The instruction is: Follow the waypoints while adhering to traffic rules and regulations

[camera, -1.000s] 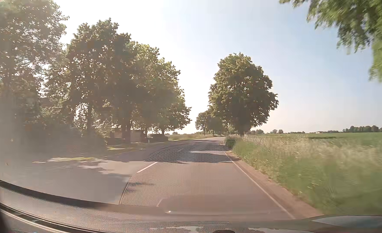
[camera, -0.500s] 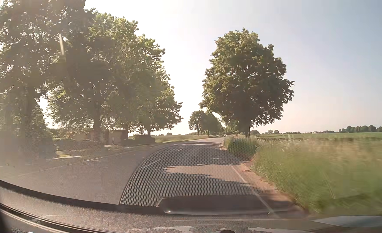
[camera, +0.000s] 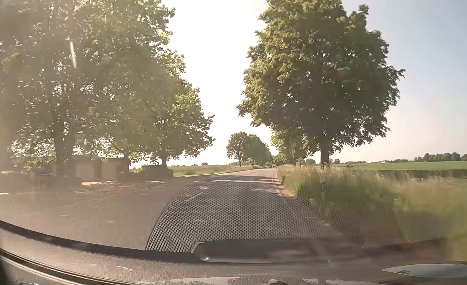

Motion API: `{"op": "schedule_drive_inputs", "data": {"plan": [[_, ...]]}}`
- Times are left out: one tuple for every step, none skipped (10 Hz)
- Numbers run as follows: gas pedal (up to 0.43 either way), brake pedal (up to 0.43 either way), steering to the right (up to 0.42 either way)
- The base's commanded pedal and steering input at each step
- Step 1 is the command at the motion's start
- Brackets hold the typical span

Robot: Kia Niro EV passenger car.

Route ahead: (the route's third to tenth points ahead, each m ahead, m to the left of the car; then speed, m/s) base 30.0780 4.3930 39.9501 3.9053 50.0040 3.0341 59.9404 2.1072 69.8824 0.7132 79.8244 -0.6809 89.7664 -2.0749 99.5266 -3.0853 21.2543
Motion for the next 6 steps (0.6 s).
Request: {"op": "schedule_drive_inputs", "data": {"plan": [[0.228, 0.0, 0.006], [0.228, 0.0, 0.006], [0.228, 0.0, 0.006], [0.228, 0.0, 0.008], [0.228, 0.0, 0.01], [0.228, 0.0, 0.01]]}}
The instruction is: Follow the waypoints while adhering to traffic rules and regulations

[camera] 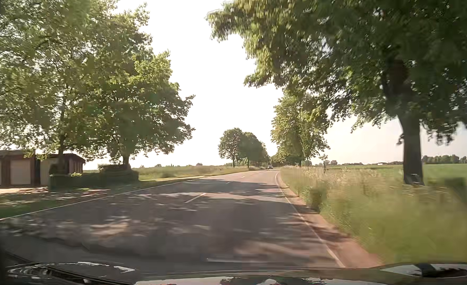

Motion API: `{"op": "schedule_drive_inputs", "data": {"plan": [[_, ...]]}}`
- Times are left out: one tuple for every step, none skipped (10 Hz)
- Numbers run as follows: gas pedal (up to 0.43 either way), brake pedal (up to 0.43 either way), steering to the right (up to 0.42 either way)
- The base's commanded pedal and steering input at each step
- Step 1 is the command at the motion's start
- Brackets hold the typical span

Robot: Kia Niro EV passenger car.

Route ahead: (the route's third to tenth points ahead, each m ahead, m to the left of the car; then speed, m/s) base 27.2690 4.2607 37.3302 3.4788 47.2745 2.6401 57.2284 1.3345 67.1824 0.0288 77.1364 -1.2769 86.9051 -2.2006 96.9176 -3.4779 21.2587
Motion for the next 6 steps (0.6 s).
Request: {"op": "schedule_drive_inputs", "data": {"plan": [[0.228, 0.0, 0.011], [0.228, 0.0, 0.012], [0.228, 0.0, 0.012], [0.228, 0.0, 0.012], [0.228, 0.0, 0.012], [0.228, 0.0, 0.012]]}}
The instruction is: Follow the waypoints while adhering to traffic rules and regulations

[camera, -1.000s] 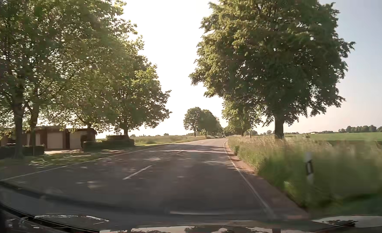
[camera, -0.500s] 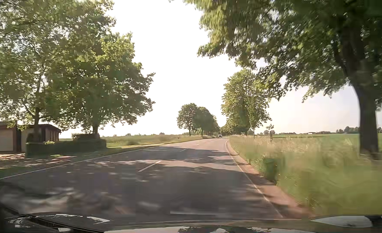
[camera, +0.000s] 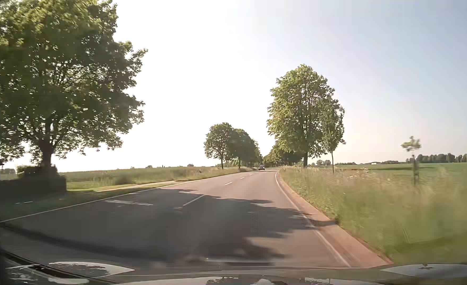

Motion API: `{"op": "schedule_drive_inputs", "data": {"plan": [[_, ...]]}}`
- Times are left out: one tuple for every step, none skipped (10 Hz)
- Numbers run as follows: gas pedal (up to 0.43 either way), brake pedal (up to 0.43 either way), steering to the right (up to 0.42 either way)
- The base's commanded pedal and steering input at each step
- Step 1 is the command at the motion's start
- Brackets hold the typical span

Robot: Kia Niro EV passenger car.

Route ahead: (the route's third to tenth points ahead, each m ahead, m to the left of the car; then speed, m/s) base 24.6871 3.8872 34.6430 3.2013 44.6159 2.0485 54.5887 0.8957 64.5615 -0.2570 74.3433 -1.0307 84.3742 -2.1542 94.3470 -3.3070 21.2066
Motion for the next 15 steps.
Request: {"op": "schedule_drive_inputs", "data": {"plan": [[0.228, 0.0, 0.012], [0.228, 0.0, 0.012], [0.228, 0.0, 0.012], [0.228, 0.0, 0.012], [0.228, 0.0, 0.012], [0.228, 0.0, 0.011], [0.228, 0.0, 0.008], [0.22, 0.0, 0.007], [0.22, 0.0, 0.007], [0.22, 0.0, 0.008], [0.22, 0.0, 0.008], [0.22, 0.0, 0.01], [0.22, 0.0, 0.01], [0.22, 0.0, 0.01], [0.22, 0.0, 0.01]]}}
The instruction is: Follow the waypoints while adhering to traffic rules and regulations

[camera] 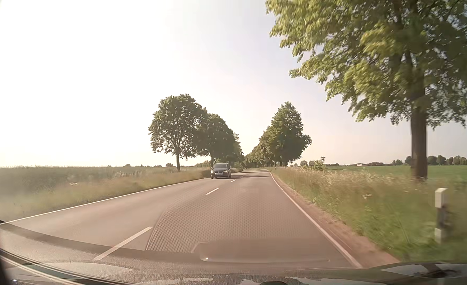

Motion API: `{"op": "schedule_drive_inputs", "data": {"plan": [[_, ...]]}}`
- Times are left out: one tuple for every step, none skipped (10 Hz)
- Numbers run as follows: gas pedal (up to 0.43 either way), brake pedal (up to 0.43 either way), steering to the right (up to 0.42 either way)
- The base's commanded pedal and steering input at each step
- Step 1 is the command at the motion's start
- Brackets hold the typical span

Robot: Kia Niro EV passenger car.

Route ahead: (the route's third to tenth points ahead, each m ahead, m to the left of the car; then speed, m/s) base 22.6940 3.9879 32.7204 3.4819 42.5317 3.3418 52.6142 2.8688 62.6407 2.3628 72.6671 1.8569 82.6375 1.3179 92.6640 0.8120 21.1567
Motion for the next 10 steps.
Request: {"op": "schedule_drive_inputs", "data": {"plan": [[0.209, 0.0, 0.01], [0.209, 0.0, 0.01], [0.189, 0.0, 0.01], [0.189, 0.0, 0.009], [0.189, 0.0, 0.009], [0.189, 0.0, 0.008], [0.189, 0.0, 0.006], [0.189, 0.0, 0.006], [0.189, 0.0, 0.005], [0.197, 0.0, 0.005]]}}
